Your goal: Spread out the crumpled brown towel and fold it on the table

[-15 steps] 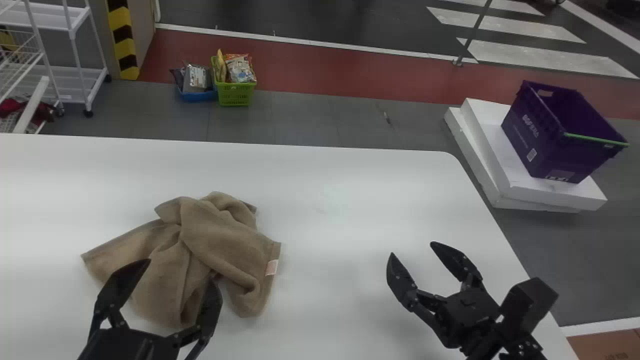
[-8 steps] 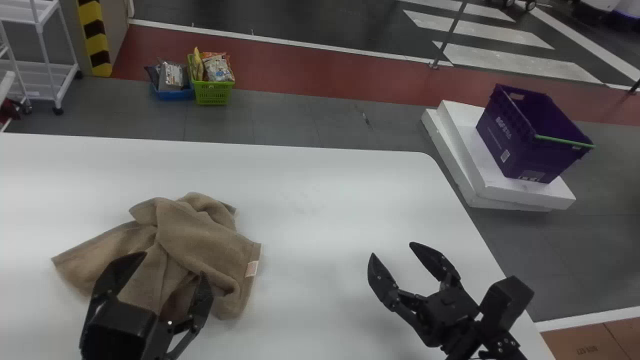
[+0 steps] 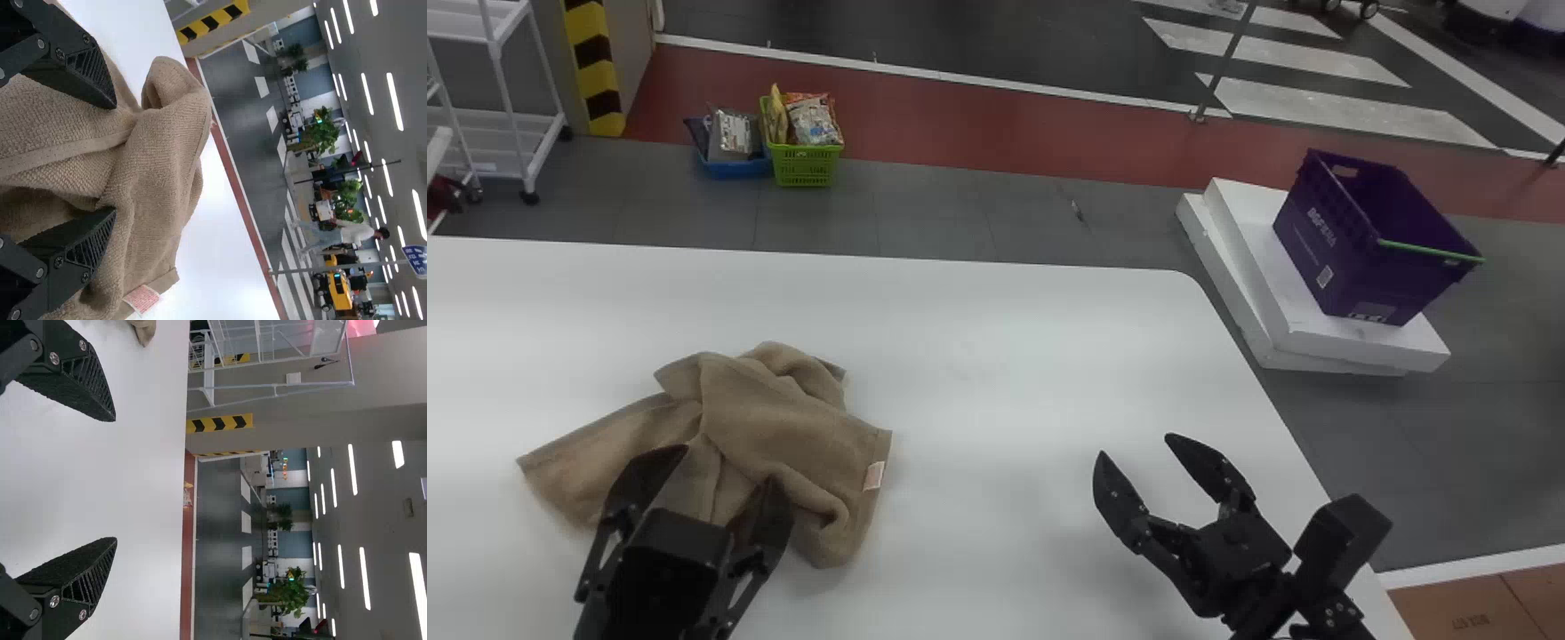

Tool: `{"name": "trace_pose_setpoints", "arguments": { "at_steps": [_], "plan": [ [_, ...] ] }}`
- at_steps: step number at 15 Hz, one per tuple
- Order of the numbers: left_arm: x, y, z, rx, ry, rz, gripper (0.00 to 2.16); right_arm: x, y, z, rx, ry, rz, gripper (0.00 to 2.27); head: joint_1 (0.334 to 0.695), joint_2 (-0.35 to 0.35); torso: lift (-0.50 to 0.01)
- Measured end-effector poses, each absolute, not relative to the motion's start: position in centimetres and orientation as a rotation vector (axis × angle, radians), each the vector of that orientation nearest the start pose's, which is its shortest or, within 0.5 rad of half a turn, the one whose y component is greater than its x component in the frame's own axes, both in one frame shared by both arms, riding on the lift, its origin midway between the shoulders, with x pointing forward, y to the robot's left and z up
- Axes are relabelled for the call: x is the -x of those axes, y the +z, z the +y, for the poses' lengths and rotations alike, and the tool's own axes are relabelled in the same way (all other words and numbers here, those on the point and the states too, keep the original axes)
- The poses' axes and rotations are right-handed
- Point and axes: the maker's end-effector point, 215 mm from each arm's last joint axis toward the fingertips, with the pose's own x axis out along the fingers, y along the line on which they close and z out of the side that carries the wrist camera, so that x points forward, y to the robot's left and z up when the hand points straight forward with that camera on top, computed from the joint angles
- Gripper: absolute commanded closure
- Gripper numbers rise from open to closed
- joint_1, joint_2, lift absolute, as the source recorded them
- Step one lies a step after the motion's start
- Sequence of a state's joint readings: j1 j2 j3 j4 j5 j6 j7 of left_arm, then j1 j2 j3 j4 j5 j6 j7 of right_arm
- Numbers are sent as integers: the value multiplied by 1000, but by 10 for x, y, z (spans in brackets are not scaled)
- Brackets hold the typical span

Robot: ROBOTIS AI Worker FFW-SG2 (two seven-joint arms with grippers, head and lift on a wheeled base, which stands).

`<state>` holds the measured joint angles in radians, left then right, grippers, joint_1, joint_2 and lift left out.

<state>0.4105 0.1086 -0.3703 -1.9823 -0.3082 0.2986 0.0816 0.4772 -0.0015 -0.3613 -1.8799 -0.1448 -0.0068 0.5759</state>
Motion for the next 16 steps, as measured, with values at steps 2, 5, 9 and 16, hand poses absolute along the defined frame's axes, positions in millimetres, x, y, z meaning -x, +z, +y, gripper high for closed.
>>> {"name": "trace_pose_setpoints", "arguments": {
  "at_steps": [2,5,9,16],
  "plan": [
    [-432,-409,83,-318,-251,229,454,-416,-397,-311,-43,233,127,194,695,-299,-127],
    [-432,-411,91,-324,-240,247,454,-417,-398,-310,-44,234,127,194,695,-285,-127],
    [-432,-417,97,-346,-231,262,880,-418,-398,-307,-46,239,126,194,695,-275,-127],
    [-430,-407,115,-336,-188,246,1447,-420,-398,-303,-50,246,125,194,695,-245,-127]
  ]
}}
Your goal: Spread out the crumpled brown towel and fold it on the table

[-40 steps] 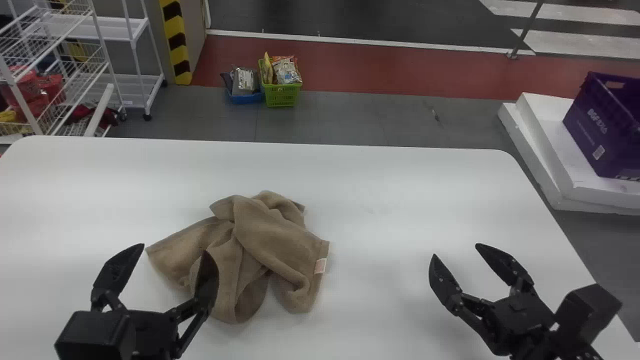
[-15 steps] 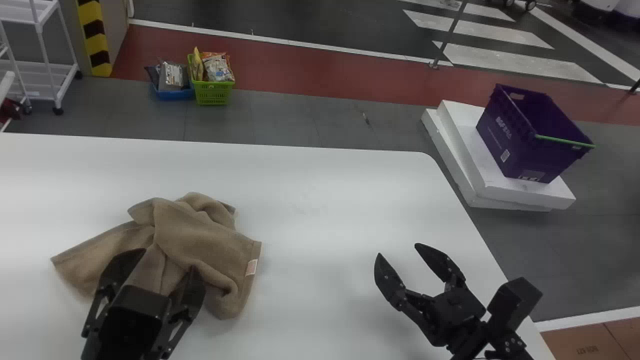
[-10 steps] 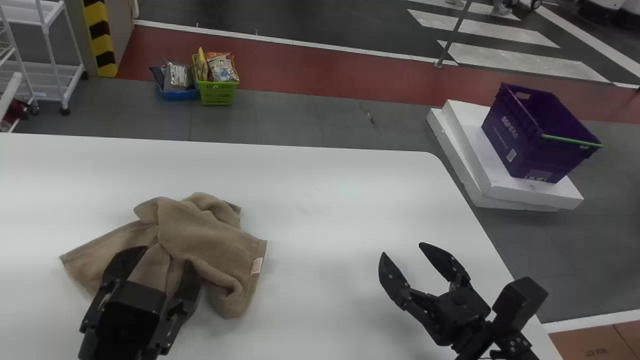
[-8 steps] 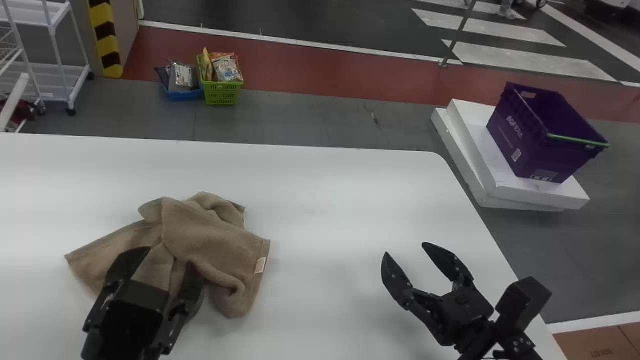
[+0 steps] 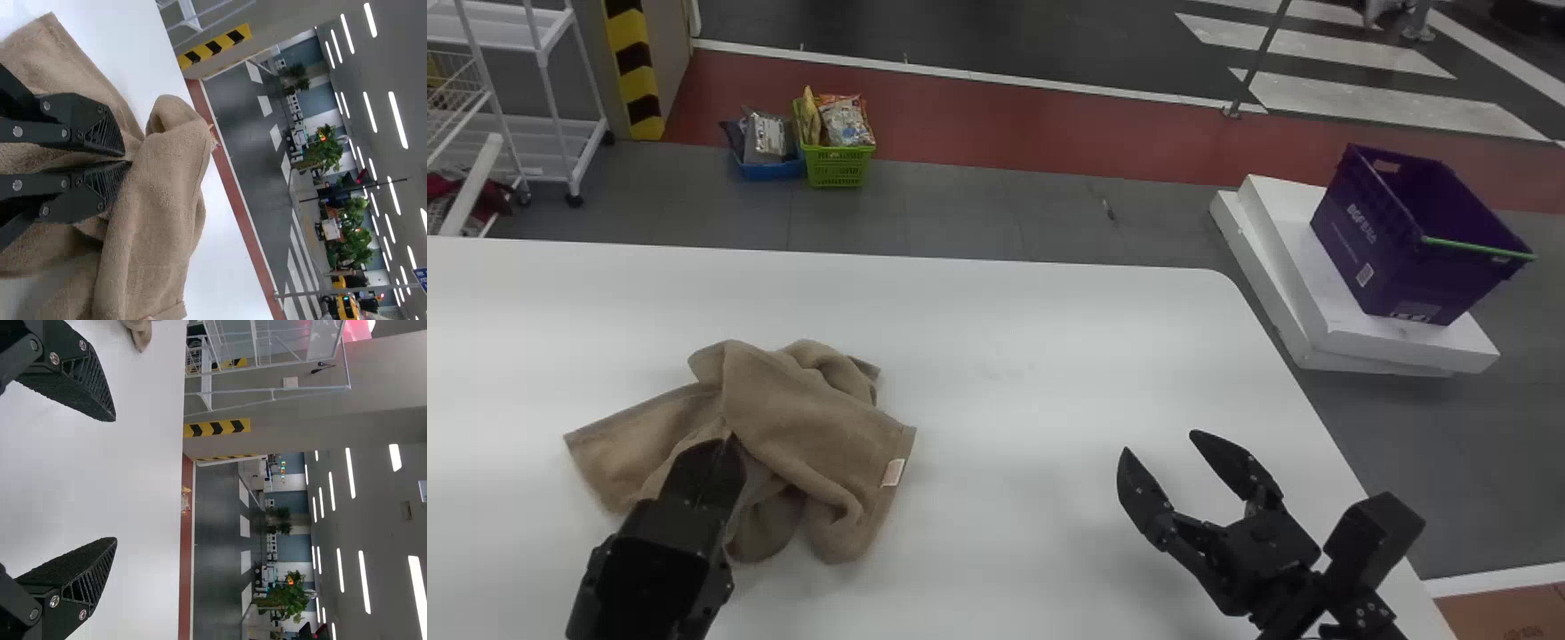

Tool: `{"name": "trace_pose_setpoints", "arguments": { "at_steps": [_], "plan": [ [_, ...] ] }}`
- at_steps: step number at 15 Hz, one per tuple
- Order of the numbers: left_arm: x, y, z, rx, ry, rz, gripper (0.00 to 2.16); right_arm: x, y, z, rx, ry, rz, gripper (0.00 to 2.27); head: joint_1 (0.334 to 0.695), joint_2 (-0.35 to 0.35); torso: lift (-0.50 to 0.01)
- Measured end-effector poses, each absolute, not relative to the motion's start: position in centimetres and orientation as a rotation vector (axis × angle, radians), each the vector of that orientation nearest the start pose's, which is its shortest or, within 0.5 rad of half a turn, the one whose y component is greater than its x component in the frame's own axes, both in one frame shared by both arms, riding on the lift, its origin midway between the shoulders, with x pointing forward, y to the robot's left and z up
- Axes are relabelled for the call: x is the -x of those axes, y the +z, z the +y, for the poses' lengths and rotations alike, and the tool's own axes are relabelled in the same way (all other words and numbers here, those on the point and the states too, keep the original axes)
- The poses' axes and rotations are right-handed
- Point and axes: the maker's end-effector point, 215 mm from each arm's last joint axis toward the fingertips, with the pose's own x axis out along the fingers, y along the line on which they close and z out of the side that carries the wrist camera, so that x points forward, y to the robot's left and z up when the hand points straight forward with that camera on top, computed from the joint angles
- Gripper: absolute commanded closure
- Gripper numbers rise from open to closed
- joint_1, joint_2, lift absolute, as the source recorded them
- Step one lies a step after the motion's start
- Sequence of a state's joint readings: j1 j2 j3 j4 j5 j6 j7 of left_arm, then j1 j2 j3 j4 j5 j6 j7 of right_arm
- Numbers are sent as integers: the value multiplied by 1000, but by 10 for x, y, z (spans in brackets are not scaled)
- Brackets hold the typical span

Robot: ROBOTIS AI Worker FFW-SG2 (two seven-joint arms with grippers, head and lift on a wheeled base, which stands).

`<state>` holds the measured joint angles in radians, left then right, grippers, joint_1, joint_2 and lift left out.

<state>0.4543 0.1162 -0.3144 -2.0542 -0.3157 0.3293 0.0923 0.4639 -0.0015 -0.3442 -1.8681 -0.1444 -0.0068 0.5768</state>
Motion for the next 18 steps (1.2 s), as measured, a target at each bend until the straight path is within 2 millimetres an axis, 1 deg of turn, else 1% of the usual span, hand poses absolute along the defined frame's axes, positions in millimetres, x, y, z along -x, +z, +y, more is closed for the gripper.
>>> {"name": "trace_pose_setpoints", "arguments": {
  "at_steps": [4,6,7,9,11,12,13,14,15,16,17,18],
  "plan": [
    [-430,-384,131,-320,-155,214,1443,-421,-397,-299,-54,252,121,194,695,-224,-127],
    [-431,-369,144,-307,-126,188,1443,-421,-396,-299,-54,253,118,194,695,-203,-127],
    [-431,-357,154,-296,-102,170,1443,-422,-396,-299,-54,253,118,194,695,-191,-127],
    [-432,-331,173,-269,-56,130,1443,-422,-396,-298,-54,254,117,194,695,-172,-127],
    [-431,-295,192,-207,-17,77,1443,-422,-395,-296,-55,258,116,194,695,-148,-127],
    [-430,-274,202,-178,5,40,1443,-422,-395,-294,-57,262,116,194,695,-121,-127],
    [-430,-256,209,-163,27,-1,1443,-422,-395,-292,-58,265,116,194,695,-112,-127],
    [-430,-243,212,-157,33,-29,1443,-422,-396,-290,-59,267,116,194,695,-106,-127],
    [-431,-241,213,-158,23,-28,1443,-422,-396,-290,-60,268,116,194,695,-103,-127],
    [-435,-251,214,-167,14,8,1443,-423,-395,-288,-61,271,116,194,695,-98,-127],
    [-439,-269,217,-175,14,55,1440,-423,-395,-285,-61,276,117,194,695,-91,-127],
    [-441,-284,219,-179,14,88,1281,-424,-393,-281,-61,284,116,194,695,-85,-127]
  ]
}}
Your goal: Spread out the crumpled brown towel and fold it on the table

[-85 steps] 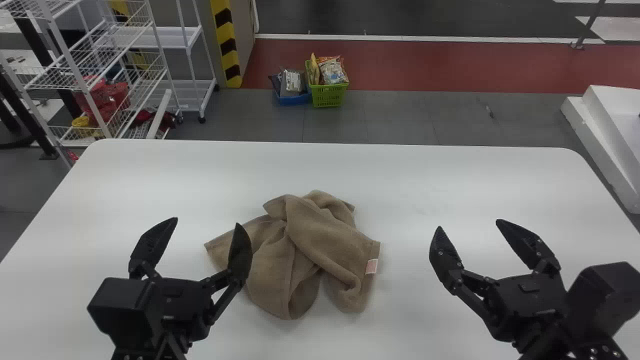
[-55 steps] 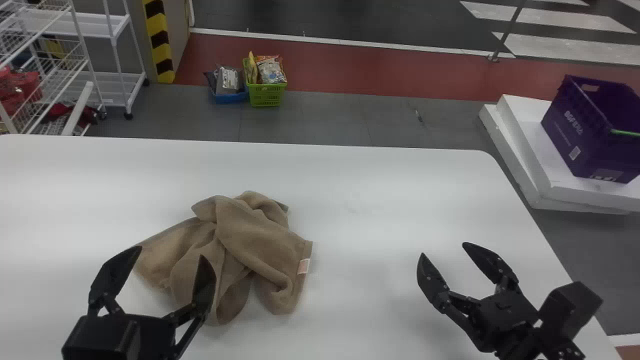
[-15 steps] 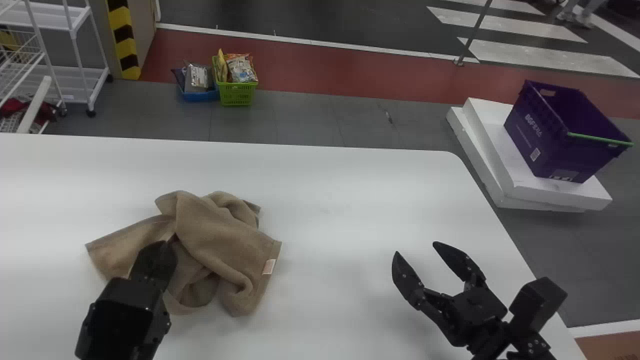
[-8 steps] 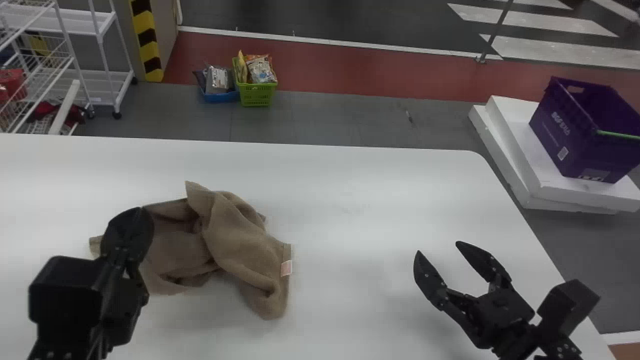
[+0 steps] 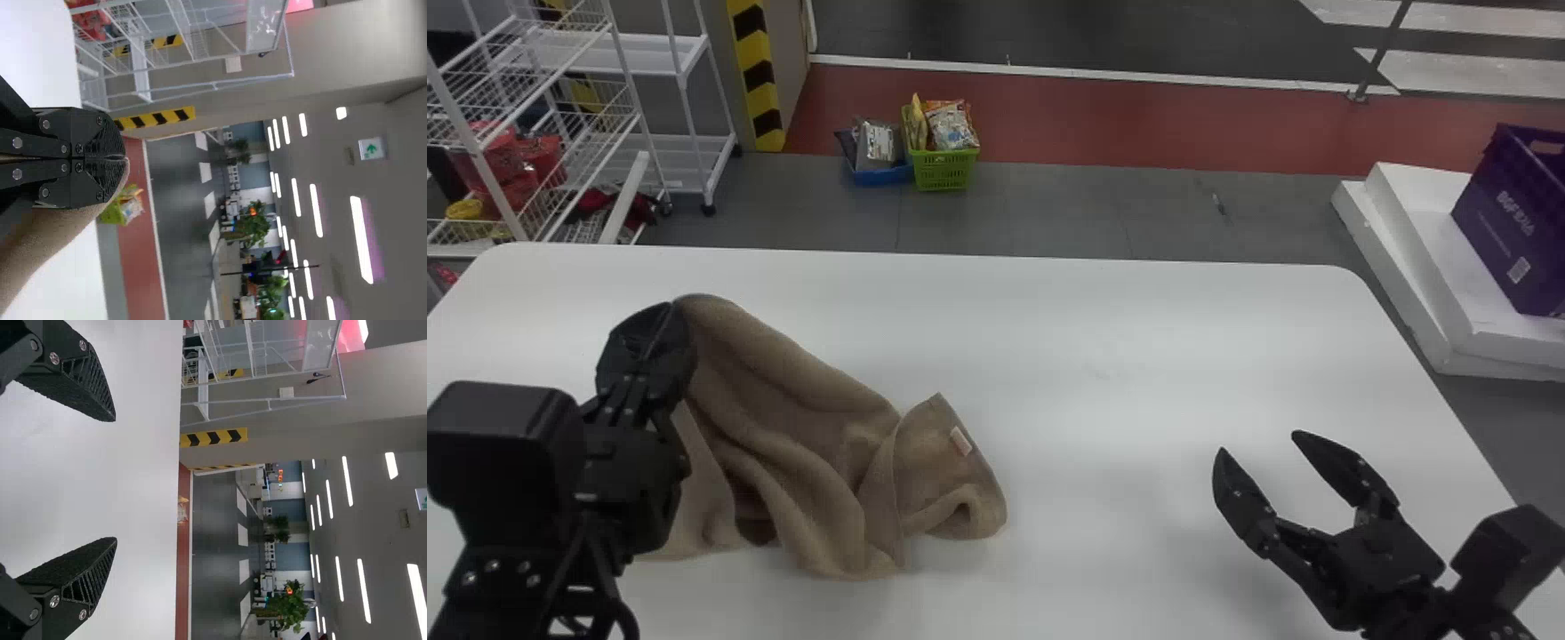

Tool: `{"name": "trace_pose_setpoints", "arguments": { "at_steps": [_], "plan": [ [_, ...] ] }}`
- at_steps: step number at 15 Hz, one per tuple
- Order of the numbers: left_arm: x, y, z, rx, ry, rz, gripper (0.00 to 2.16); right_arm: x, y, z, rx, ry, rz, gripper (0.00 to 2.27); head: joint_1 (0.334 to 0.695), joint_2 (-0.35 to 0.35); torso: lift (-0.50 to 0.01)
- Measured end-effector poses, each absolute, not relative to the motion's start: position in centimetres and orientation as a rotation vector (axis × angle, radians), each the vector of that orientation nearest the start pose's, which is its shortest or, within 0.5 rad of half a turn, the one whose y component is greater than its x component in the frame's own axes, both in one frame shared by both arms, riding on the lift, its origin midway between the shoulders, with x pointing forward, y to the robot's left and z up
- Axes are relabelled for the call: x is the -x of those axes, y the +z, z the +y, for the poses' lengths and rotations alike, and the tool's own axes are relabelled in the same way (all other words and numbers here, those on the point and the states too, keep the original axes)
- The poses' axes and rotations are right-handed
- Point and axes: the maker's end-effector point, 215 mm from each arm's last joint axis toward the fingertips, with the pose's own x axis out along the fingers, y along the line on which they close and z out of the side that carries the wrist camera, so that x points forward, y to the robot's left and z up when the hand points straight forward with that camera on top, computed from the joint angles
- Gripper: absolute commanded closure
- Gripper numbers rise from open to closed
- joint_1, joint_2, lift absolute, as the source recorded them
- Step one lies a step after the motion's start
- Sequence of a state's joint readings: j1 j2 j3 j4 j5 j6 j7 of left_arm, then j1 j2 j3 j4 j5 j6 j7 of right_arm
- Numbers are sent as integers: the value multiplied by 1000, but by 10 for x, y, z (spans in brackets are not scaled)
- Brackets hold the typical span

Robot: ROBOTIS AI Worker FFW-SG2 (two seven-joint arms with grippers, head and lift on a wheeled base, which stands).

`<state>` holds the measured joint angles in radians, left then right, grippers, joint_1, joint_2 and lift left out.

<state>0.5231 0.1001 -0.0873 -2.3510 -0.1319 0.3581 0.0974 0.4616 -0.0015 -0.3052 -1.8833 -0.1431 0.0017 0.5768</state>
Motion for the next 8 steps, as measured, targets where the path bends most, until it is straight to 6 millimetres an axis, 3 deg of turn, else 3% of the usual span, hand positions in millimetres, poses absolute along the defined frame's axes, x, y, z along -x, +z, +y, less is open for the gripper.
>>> {"name": "trace_pose_setpoints", "arguments": {
  "at_steps": [1,2,3,6,8],
  "plan": [
    [-442,-299,220,-184,13,115,822,-426,-390,-273,-61,297,114,194,695,-76,-127],
    [-441,-310,221,-187,12,136,184,-428,-386,-264,-62,314,113,194,695,-65,-127],
    [-441,-317,222,-189,12,149,6,-431,-382,-253,-63,332,112,194,695,-41,-127],
    [-440,-327,224,-192,13,168,29,-446,-377,-206,-75,416,134,194,695,11,-127],
    [-440,-328,229,-195,21,171,29,-457,-374,-159,-80,515,165,194,695,60,-127]
  ]
}}
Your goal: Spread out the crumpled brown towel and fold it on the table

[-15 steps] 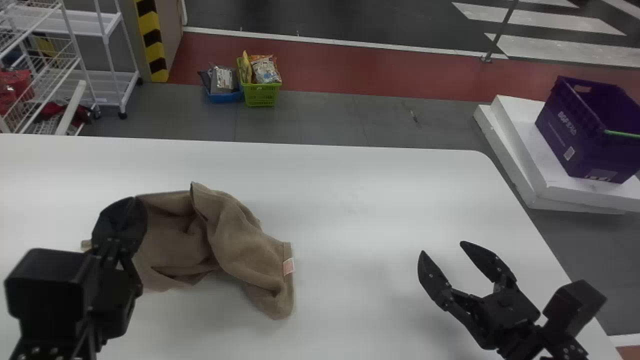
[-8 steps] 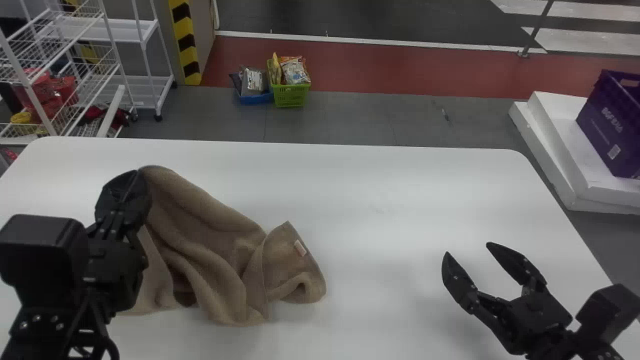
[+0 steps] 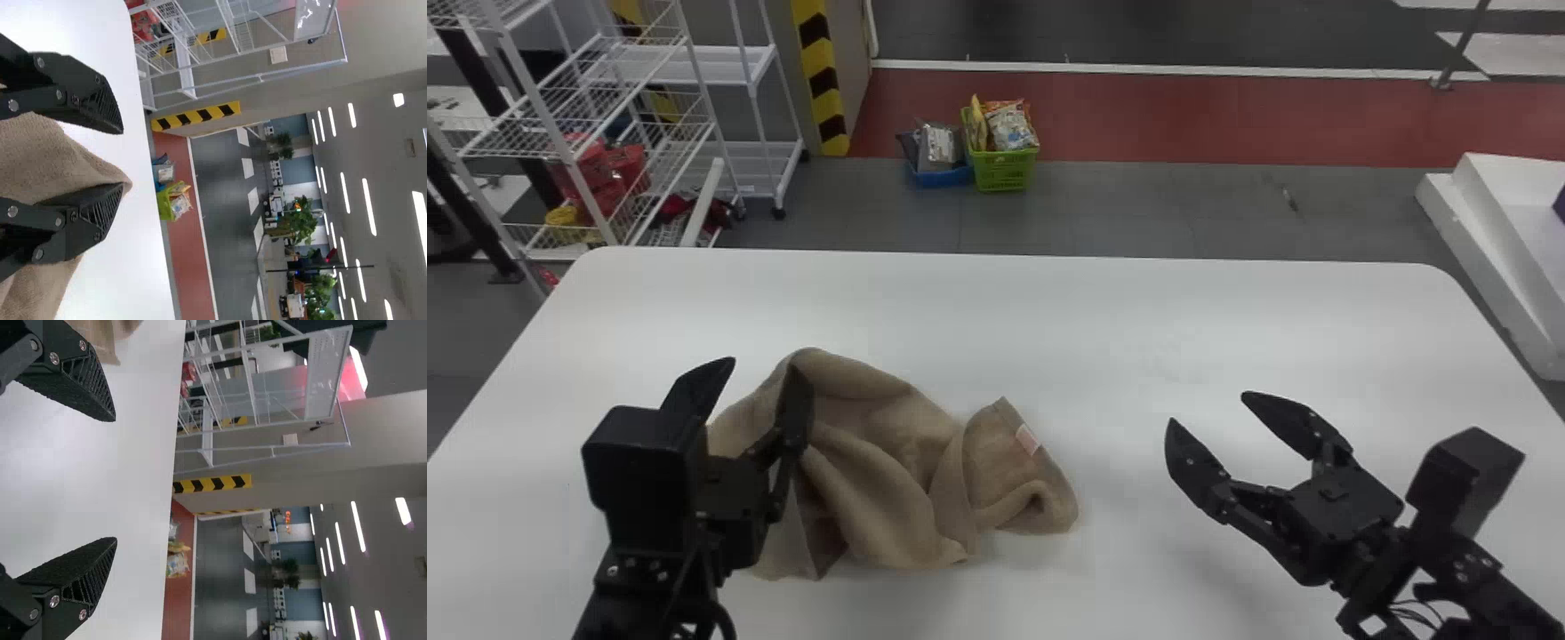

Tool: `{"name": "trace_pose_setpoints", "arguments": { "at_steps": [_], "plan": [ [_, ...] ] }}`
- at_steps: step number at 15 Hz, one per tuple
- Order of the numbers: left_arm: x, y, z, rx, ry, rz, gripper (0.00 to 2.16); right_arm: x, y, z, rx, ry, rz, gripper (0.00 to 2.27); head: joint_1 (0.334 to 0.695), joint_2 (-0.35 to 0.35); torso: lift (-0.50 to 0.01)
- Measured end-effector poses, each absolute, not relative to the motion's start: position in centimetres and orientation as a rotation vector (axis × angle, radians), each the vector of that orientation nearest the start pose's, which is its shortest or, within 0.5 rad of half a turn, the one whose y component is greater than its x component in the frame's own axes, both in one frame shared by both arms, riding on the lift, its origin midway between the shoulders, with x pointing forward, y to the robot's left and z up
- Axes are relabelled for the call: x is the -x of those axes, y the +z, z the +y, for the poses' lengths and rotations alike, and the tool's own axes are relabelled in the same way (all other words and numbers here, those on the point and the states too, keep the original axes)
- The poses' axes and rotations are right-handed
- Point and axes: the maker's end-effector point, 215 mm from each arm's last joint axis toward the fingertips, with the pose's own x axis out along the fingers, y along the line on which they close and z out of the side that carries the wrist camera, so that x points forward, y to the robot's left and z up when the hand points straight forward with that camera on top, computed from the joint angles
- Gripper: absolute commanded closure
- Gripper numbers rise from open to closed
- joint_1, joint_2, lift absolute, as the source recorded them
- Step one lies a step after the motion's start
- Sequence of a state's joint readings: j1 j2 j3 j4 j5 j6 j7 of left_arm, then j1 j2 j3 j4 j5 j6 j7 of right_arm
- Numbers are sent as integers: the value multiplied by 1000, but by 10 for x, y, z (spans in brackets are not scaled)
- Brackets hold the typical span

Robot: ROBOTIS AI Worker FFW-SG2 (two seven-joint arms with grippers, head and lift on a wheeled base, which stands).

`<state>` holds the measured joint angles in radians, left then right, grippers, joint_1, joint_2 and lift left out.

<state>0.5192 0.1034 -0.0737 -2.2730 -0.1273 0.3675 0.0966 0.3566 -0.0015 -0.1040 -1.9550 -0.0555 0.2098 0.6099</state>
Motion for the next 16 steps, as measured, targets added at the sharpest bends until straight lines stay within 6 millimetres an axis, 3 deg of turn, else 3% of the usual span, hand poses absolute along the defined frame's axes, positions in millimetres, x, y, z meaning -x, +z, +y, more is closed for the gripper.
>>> {"name": "trace_pose_setpoints", "arguments": {
  "at_steps": [3,8,12,16],
  "plan": [
    [-440,-335,232,-198,25,184,29,-471,-369,-113,-105,639,226,225,695,135,-127],
    [-443,-341,235,-202,23,192,29,-481,-381,-68,-183,766,355,410,695,195,-127],
    [-447,-337,233,-200,11,183,29,-489,-401,-61,-257,809,477,410,695,201,-127],
    [-447,-336,234,-202,13,182,39,-498,-408,-53,-341,863,550,414,695,209,-127]
  ]
}}
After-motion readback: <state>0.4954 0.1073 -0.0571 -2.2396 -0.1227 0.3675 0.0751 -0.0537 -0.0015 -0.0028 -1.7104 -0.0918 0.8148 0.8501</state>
